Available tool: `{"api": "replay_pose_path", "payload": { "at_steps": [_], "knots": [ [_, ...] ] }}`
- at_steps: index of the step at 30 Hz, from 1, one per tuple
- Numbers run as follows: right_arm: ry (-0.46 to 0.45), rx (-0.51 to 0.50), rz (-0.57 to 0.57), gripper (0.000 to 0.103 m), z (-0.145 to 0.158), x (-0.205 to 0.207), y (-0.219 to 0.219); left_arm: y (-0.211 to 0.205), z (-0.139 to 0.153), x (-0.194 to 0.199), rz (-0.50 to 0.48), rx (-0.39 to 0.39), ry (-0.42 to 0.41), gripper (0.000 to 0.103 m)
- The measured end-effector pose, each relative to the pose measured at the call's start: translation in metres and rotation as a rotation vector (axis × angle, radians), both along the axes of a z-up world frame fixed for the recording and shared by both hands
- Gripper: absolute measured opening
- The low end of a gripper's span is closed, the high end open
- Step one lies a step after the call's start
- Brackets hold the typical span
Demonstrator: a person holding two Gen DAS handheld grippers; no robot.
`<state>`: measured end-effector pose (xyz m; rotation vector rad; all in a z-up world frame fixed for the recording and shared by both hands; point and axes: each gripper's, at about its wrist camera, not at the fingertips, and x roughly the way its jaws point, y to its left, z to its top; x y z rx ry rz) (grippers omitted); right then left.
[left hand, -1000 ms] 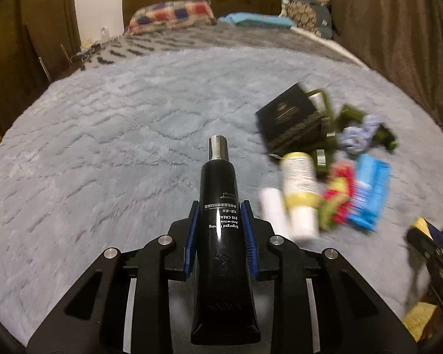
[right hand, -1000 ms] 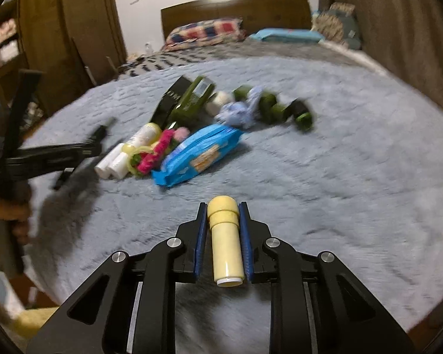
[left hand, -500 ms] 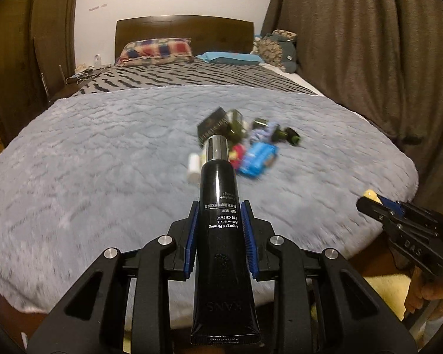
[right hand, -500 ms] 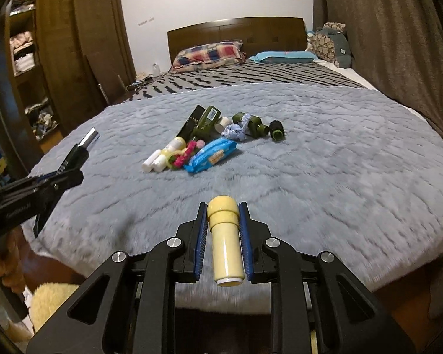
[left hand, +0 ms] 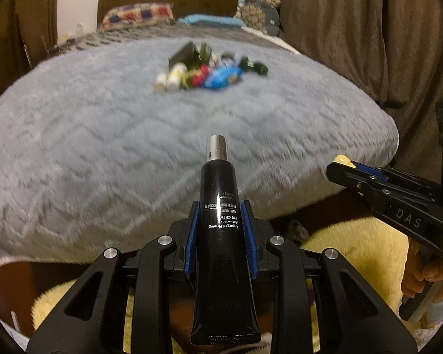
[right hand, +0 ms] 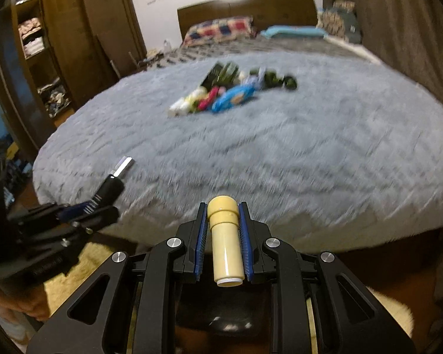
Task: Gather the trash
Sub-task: 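Carry both items down past the bed edge toward the bin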
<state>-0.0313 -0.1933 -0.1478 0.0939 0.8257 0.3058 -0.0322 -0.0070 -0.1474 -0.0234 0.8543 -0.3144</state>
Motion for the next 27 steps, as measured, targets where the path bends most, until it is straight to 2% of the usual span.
{"api": "replay_pose_path", "payload": {
  "at_steps": [11,21,27],
  "knots": [
    [0.149,-0.059,-0.005,0.022,-0.058,0.003,0.001,-0.022,-0.066,-0.007,-0.059,0.022,0.158,0.026],
    [0.343,-0.062,-0.001,0.022,-0.123,0.017,0.006,-0.038,-0.127,0.005,-0.104,0.042,0.324,0.026],
    [0.391,-0.045,0.021,0.022,-0.140,0.023,0.014,-0.040,-0.142,0.009,-0.115,0.043,0.368,0.026]
  ]
}}
